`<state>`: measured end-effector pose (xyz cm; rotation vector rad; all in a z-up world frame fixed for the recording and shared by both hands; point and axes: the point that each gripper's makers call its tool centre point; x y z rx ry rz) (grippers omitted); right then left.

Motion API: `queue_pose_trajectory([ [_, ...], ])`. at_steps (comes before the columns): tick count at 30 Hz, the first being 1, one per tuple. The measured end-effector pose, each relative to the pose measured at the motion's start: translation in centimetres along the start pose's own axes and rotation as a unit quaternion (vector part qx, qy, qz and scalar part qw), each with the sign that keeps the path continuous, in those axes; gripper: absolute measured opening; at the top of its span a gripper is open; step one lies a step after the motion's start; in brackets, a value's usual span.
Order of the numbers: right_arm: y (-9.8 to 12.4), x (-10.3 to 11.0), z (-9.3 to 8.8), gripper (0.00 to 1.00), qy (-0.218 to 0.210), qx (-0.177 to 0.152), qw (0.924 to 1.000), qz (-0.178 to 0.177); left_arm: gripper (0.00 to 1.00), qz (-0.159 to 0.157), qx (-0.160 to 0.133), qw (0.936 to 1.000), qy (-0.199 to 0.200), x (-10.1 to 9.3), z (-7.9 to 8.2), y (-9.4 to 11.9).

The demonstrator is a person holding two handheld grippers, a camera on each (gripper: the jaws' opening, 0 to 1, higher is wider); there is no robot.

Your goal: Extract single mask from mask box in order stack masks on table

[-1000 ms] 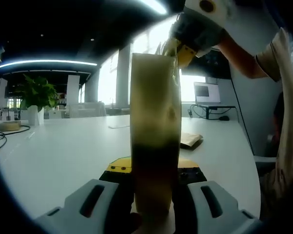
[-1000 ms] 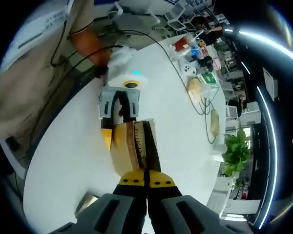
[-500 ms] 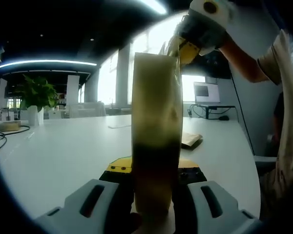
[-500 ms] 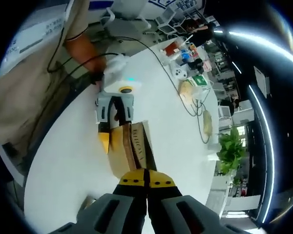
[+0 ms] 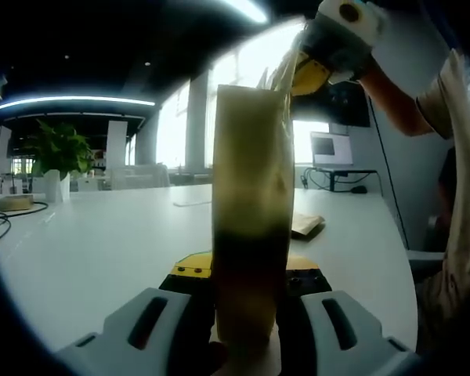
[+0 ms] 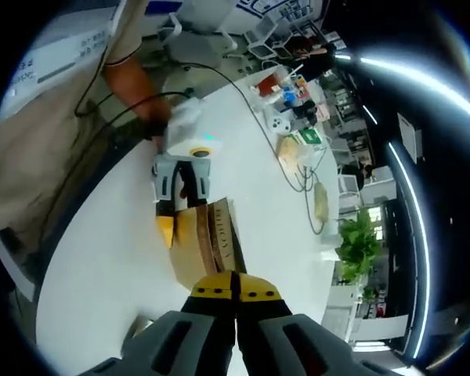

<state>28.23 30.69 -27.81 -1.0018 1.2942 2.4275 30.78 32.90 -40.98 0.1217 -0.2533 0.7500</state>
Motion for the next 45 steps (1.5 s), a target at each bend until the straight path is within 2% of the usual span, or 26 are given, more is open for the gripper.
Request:
queue_pose_trajectory([
  [7, 1.0, -0.2, 0.1, 0.0, -0.02, 0.005, 0.9998, -0.001, 0.2, 0.001, 0.0, 1.0, 0.001, 0.1, 0.0, 0.0],
  [11, 1.2, -1.1, 0.5, 0.0, -0.027, -0.002, 0.9994, -0.022, 0.2, 0.002, 0.0, 1.0, 0.002, 0.1, 0.0, 0.0],
  [23, 1.3, -2.8, 0.8, 0.0, -0.041, -0.009, 0.9979, -0.049, 0.19, 0.006, 0.0, 1.0, 0.007, 0.2, 0.0, 0.0],
  [38, 3.0, -5.4, 1.6, 0.0, -0.035, -0.02, 0.9937, -0.105, 0.19, 0.008, -0.001, 0.9999, 0.01, 0.3, 0.0, 0.1],
  [45, 3.9, -6.2, 1.9, 0.0, -0.031, -0.021, 0.9923, -0.118, 0.19, 0.008, -0.001, 0.9999, 0.011, 0.3, 0.0, 0.1],
])
Point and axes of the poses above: the point that each gripper's makers call its tool centre point, and the gripper's own axes: y roughly backward along the fingers, x roughly to its left, z roughly out of its top, and after that the axes turned 15 degrees about -y, right-handed
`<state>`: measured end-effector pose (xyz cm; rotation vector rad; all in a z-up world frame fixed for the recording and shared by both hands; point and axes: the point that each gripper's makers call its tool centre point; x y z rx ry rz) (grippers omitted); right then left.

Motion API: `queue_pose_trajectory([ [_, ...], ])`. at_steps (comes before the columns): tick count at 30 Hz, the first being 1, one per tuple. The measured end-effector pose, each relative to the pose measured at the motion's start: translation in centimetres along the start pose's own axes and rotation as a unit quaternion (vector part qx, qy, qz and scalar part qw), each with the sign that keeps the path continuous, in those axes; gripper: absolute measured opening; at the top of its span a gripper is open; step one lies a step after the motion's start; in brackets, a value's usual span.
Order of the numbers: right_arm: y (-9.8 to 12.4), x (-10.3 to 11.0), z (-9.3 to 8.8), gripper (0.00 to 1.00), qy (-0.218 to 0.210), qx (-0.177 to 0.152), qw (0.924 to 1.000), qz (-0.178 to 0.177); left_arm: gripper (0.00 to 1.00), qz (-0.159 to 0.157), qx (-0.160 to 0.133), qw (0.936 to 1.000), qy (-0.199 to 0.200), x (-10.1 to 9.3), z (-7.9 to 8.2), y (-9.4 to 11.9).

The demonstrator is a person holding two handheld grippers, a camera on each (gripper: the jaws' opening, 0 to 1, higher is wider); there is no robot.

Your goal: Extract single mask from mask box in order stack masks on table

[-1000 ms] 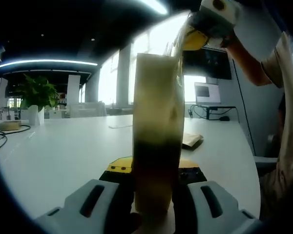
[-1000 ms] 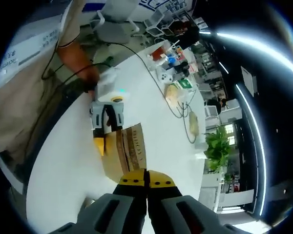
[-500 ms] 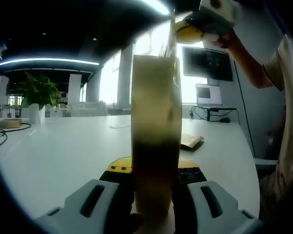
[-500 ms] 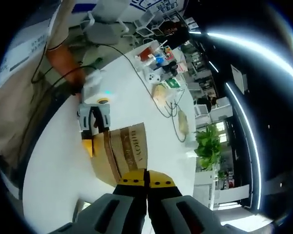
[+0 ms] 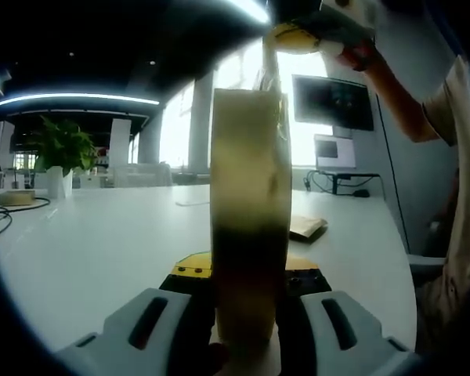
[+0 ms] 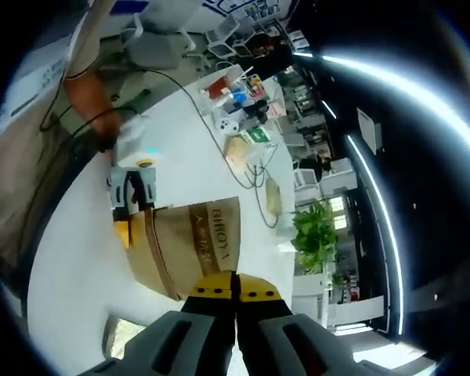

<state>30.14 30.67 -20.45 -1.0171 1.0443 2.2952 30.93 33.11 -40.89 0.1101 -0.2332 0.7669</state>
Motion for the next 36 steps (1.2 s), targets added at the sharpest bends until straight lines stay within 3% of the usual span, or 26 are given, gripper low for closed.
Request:
queue_pose_trajectory([
  [11, 1.8, -2.7, 0.6, 0.0, 0.001, -0.005, 0.9992, -0.038, 0.2, 0.0, 0.0, 1.0, 0.0, 0.0, 0.0, -0.1],
  [25, 3.5, -4.4, 0.8, 0.0, 0.0, -0.008, 0.9978, -0.065, 0.2, -0.001, 0.0, 1.0, 0.0, 0.0, -0.1, -0.2],
  [36, 5.5, -5.9, -0.7, 0.0, -0.011, 0.008, 0.9954, -0.095, 0.2, -0.001, 0.001, 1.0, -0.002, -0.1, 0.0, -0.1],
])
Point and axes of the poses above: the point that each gripper's makers call its tool centre point, and the gripper's own axes: y roughly backward along the fingers, x roughly to its left, z roughly out of its top, and after that the axes turned 15 degrees about -y, right-handed
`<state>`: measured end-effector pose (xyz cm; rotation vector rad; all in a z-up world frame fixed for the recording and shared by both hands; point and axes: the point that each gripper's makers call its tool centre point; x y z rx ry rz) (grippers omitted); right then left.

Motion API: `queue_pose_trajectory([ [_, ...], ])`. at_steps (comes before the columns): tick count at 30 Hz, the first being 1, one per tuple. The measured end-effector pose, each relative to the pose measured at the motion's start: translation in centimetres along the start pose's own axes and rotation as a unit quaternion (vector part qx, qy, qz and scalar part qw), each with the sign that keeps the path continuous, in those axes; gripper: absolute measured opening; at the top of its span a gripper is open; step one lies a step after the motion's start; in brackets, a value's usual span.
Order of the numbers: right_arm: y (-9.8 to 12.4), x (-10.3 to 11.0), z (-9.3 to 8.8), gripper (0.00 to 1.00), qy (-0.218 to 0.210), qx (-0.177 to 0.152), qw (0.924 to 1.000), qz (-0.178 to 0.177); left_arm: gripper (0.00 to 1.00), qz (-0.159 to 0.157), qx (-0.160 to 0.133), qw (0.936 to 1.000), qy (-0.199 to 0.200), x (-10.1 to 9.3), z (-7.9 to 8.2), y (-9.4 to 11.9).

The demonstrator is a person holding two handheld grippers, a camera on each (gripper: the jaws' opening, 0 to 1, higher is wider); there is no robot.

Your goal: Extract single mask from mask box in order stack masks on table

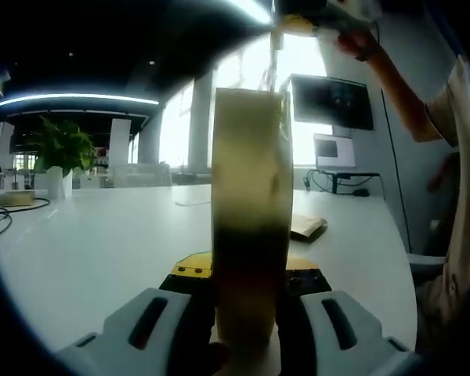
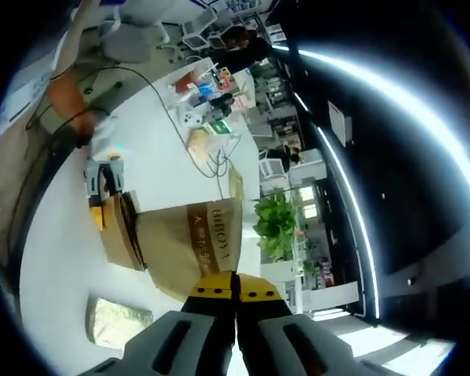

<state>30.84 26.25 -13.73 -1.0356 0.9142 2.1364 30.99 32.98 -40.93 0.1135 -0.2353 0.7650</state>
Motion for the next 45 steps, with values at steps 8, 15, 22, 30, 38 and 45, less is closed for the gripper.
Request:
queue_pose_trajectory([
  [8, 1.4, -1.2, -1.9, 0.0, -0.012, 0.019, 0.9995, -0.021, 0.2, 0.002, 0.0, 1.0, 0.003, 0.2, 0.0, 0.1],
  [15, 2.1, -1.2, -4.3, 0.0, -0.028, 0.042, 0.9983, -0.027, 0.2, 0.001, 0.001, 1.0, 0.0, 0.2, -0.1, 0.1],
  [22, 2.6, -1.5, -6.1, 0.0, -0.043, 0.058, 0.9968, -0.034, 0.2, 0.001, 0.001, 1.0, -0.002, 0.2, -0.1, 0.1],
  [30, 2.0, -1.6, -8.8, 0.0, -0.059, 0.081, 0.9943, -0.036, 0.2, 0.001, 0.001, 1.0, 0.0, 0.2, -0.1, 0.1],
  [38, 0.8, -1.2, -12.2, 0.0, -0.077, 0.11, 0.9906, -0.027, 0.2, 0.001, 0.0, 1.0, 0.001, 0.2, -0.1, 0.2],
  [45, -1.3, -0.2, -16.4, 0.0, -0.085, 0.152, 0.9845, -0.02, 0.2, 0.0, 0.0, 1.0, 0.001, 0.2, -0.1, 0.2],
])
Point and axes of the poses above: the point that each gripper's makers call its tool centre point, and the gripper's own axes: y roughly backward along the fingers, x roughly to its left, z roughly out of its top, and after that the axes turned 15 degrees about -y, right-handed
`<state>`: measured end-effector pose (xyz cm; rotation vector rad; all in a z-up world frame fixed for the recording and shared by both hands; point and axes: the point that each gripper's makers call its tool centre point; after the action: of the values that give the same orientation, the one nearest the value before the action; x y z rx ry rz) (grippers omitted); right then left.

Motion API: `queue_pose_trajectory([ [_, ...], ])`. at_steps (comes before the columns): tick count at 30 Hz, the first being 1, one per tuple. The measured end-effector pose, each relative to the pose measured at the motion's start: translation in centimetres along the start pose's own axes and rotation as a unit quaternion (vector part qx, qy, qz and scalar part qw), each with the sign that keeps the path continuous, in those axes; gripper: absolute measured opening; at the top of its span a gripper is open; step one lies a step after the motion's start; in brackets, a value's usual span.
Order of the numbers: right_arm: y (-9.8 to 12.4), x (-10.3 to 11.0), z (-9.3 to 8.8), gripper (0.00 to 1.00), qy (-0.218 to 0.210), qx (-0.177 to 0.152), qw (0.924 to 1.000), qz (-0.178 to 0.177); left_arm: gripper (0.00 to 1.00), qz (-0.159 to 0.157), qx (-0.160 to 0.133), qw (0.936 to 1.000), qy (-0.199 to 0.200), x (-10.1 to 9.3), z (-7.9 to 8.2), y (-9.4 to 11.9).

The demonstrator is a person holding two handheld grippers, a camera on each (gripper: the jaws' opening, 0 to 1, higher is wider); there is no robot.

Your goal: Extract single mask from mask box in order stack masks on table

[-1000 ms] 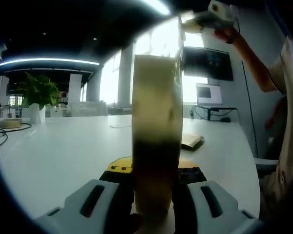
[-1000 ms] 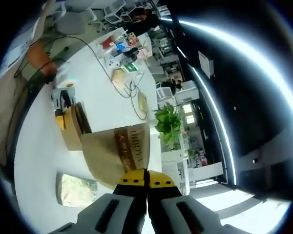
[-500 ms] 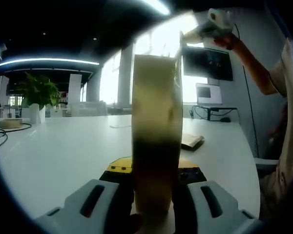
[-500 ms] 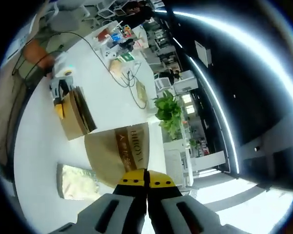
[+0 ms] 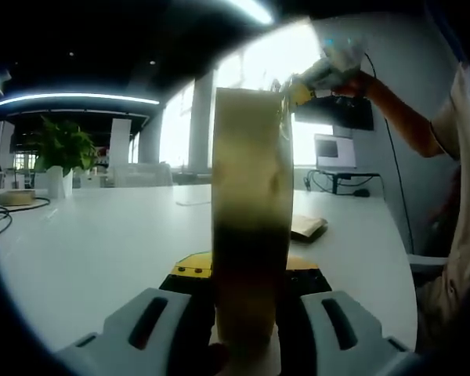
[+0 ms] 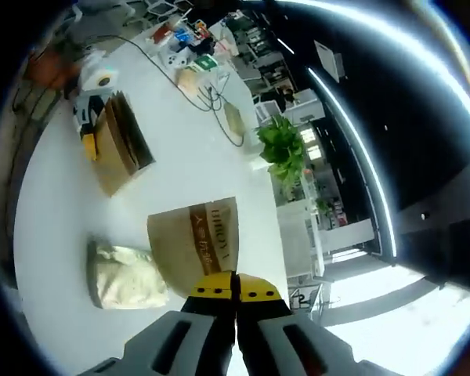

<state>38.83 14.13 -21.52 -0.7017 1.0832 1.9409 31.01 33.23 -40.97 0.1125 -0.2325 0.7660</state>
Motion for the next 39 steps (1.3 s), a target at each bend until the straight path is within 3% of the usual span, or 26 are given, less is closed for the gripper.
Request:
queue_pose_trajectory([
  [17, -7.0, -0.5, -5.8, 0.0, -0.014, 0.075, 0.9969, -0.019, 0.2, 0.0, 0.0, 1.0, -0.003, 0.0, 0.1, 0.0],
  [21, -8.4, -0.7, -6.7, 0.0, 0.001, 0.092, 0.9951, -0.035, 0.2, -0.001, 0.0, 1.0, -0.004, 0.0, 0.1, 0.0],
  [26, -10.0, 0.3, -7.8, 0.0, 0.013, 0.11, 0.9934, -0.03, 0.2, -0.002, -0.001, 1.0, -0.009, 0.0, 0.2, -0.1],
  [39, -8.8, 2.5, -8.0, 0.0, 0.033, 0.121, 0.9921, 0.001, 0.2, -0.001, -0.004, 0.9999, -0.011, 0.0, 0.3, -0.1],
])
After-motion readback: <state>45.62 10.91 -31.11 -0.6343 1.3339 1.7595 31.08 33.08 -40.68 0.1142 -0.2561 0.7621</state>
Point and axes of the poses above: the point that each gripper's makers call its tool centre point, and the gripper's own axes: y roughly backward along the fingers, x roughly to its left, z roughly out of its top, and after that the axes turned 15 degrees about -y, right-handed
